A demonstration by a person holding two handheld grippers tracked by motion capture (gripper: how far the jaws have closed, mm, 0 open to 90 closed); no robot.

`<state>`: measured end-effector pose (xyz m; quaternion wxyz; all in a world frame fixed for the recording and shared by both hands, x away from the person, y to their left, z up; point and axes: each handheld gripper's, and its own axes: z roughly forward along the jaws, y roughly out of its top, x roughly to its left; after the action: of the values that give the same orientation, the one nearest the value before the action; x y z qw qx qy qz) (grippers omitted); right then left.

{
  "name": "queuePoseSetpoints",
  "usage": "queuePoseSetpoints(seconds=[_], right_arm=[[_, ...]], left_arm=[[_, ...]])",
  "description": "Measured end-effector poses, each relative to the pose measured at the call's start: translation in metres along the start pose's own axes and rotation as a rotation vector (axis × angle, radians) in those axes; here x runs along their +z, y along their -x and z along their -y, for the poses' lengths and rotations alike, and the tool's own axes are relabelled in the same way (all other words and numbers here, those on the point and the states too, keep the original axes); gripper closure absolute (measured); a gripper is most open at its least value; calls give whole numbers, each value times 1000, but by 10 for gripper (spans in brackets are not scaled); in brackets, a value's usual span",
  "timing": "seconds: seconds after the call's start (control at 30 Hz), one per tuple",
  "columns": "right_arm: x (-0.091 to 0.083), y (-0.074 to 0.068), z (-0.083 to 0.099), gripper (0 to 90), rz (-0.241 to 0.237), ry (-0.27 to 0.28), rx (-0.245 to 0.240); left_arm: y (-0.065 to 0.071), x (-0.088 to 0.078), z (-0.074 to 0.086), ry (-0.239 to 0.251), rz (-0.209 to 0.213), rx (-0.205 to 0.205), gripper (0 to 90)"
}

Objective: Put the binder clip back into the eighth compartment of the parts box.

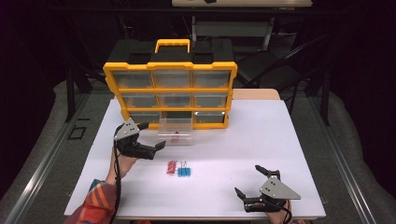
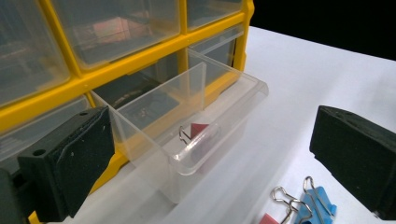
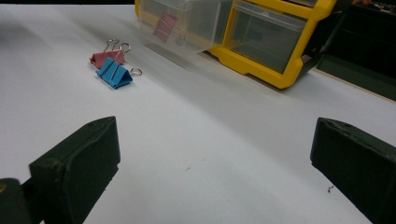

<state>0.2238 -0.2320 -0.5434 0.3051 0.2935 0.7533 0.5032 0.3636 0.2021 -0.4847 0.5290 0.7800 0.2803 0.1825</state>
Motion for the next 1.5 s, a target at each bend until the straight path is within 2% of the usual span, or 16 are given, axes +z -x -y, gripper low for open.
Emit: queuePoseSetpoints(seconds=[0.27, 0.37, 0.53, 0.67, 0.73, 0.87, 1.07, 1.23, 1.5], right_arm=[[1, 0, 0, 9, -3, -8, -2], [1, 0, 0, 9, -3, -8, -2], [1, 0, 0, 9, -6, -7, 1], [2, 0, 0, 9, -7, -9, -1], [2, -1, 1, 9, -11, -11, 0], [2, -1, 0, 10, -11, -9, 7], [2, 0, 0, 9, -10, -7, 8], [2, 0, 1, 8, -12, -10, 5], [1, 0, 0, 8, -15, -6, 10]], left_arm=[[7, -6, 5, -6, 34, 33, 0], [9, -8, 9, -10, 32, 43, 0], [10, -12, 15, -19, 46, 33, 0], [12, -15, 19, -29, 68, 46, 0], [13, -18, 22, -14, 79, 62, 0], [13, -22, 24, -7, 100, 66, 0], [17, -19, 31, -42, 117, 85, 0], [19, -17, 33, -37, 175, 106, 0], [24, -7, 39, -84, 213, 125, 0]])
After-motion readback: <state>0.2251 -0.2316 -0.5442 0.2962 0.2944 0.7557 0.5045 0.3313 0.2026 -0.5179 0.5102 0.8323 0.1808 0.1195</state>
